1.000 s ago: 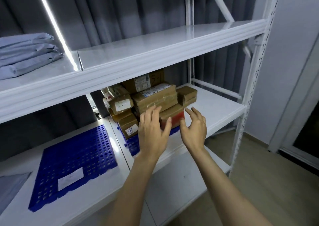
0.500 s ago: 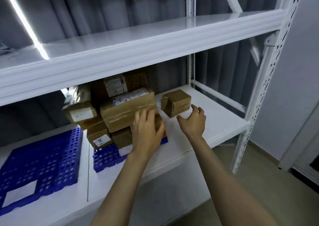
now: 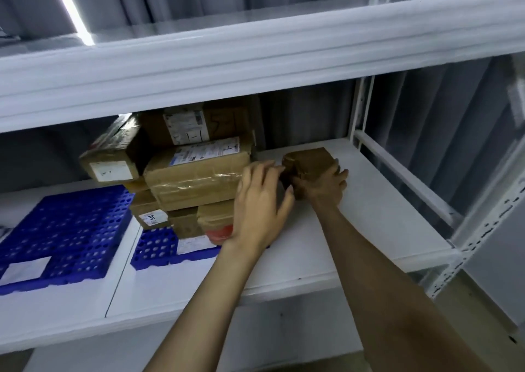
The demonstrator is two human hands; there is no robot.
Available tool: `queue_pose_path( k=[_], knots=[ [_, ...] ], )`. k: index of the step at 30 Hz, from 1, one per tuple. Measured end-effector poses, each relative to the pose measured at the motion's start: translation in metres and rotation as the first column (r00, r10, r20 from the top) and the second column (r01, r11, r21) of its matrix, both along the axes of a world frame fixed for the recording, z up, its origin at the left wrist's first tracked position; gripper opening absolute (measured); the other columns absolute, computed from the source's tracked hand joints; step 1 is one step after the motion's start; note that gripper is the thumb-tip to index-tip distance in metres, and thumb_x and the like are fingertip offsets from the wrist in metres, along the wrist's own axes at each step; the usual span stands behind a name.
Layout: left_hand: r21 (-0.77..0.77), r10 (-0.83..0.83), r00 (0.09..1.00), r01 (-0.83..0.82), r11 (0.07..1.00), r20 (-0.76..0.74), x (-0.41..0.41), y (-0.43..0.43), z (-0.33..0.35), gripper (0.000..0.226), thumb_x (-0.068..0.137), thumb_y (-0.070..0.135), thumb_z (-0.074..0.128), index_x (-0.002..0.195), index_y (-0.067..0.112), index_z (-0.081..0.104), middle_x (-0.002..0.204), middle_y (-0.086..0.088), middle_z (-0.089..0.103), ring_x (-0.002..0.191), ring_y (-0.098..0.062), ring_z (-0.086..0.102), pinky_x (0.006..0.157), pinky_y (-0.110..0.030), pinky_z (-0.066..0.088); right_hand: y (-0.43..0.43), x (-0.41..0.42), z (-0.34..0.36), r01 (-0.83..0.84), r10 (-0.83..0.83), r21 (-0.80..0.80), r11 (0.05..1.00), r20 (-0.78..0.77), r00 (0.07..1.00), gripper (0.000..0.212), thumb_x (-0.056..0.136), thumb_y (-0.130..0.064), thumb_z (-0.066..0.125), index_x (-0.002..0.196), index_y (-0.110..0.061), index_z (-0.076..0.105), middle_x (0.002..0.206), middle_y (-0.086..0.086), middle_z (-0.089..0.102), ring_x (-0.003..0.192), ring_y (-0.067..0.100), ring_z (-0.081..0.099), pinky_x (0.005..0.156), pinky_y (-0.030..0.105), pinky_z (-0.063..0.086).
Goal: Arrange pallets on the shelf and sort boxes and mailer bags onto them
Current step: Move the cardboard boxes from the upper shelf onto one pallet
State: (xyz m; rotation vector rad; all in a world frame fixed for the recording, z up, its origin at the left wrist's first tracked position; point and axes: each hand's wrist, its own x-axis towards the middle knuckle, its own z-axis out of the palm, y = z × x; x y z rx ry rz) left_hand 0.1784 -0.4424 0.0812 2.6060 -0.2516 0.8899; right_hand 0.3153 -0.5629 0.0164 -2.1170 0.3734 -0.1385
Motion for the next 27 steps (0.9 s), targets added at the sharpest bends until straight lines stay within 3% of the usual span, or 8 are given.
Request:
queue_pose_path(
  k=[7,14,21,27],
  knots=[
    [0.03,0.029,1.0,-0.029,0.999,0.001,0.001,0.002,0.003,0.038,0.09,0.033,0.048,0.119,0.011,0.059,0.126,-0.008,0.055,0.121,-0.024,0.044,0.099,-0.036,0.042,-0.005,0.02,-0.016,-0.011,0.01,0.033,0.999,0.02,1.0,0.136,0.057,-0.051,0.085,0.152,-0.016,-0.007,0.157,0.017,0.007,0.143,0.035,0.012,0.117,0.049,0.019],
    [-0.039,0.037,0.999,-0.038,0.999,-0.025,-0.01,0.009,0.0,0.041,0.089,0.035,0.044,0.119,0.01,0.059,0.127,-0.008,0.054,0.119,-0.024,0.045,0.097,-0.034,0.042,-0.008,0.009,-0.014,0.027,-0.026,0.035,0.999,-0.004,1.0,0.128,0.06,-0.046,0.085,0.152,-0.017,0.0,0.152,0.021,0.011,0.138,0.037,0.016,0.113,0.045,0.022],
    [-0.304,-0.054,0.993,0.019,0.952,-0.106,-0.025,0.004,-0.004,0.04,0.091,0.032,0.051,0.127,0.014,0.053,0.131,-0.001,0.05,0.122,-0.014,0.042,0.098,-0.024,0.039,-0.012,-0.057,-0.021,0.254,-0.291,0.231,0.939,0.143,0.946,0.11,0.057,-0.043,0.085,0.146,-0.016,0.027,0.138,0.018,0.032,0.122,0.037,0.04,0.098,0.043,0.042],
    [-0.631,-0.233,0.936,0.014,0.776,-0.265,-0.054,-0.008,0.004,0.048,0.092,0.03,0.06,0.135,0.02,0.042,0.138,-0.001,0.045,0.126,-0.017,0.044,0.103,-0.033,0.043,-0.009,-0.134,-0.021,0.287,-0.412,0.373,0.882,0.321,0.853,0.098,0.061,-0.049,0.082,0.143,-0.027,0.033,0.133,0.01,0.037,0.115,0.028,0.051,0.096,0.041,0.05]
  ],
)
